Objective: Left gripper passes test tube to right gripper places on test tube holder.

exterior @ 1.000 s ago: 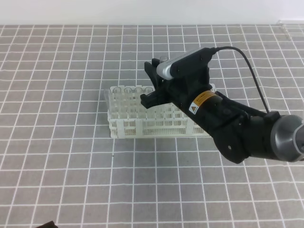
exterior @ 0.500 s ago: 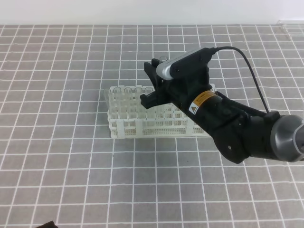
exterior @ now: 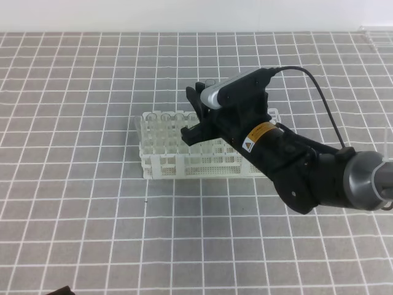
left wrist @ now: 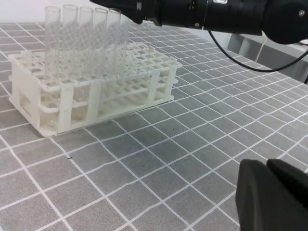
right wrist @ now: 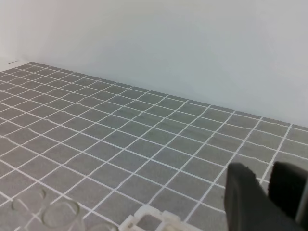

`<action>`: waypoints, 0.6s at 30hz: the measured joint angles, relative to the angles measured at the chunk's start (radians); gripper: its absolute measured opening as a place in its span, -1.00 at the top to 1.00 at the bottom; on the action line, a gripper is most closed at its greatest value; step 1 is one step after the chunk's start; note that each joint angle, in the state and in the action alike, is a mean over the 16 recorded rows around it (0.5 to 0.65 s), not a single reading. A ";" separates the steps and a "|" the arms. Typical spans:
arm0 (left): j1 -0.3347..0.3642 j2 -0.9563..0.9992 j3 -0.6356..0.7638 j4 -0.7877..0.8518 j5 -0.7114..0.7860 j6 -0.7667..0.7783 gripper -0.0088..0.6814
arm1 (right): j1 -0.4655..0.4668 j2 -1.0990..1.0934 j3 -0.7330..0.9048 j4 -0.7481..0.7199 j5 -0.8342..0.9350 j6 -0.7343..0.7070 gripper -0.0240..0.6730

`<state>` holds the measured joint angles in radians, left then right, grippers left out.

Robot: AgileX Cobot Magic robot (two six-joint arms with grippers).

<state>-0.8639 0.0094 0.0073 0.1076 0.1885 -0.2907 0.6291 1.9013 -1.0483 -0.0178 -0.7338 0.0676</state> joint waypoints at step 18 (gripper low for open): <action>0.000 0.001 0.002 0.000 -0.004 0.001 0.98 | 0.000 0.001 -0.018 -0.010 0.054 0.000 0.43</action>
<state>-0.8638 0.0106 0.0098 0.1076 0.1846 -0.2900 0.6291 1.9024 -1.0662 -0.0275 -0.6797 0.0676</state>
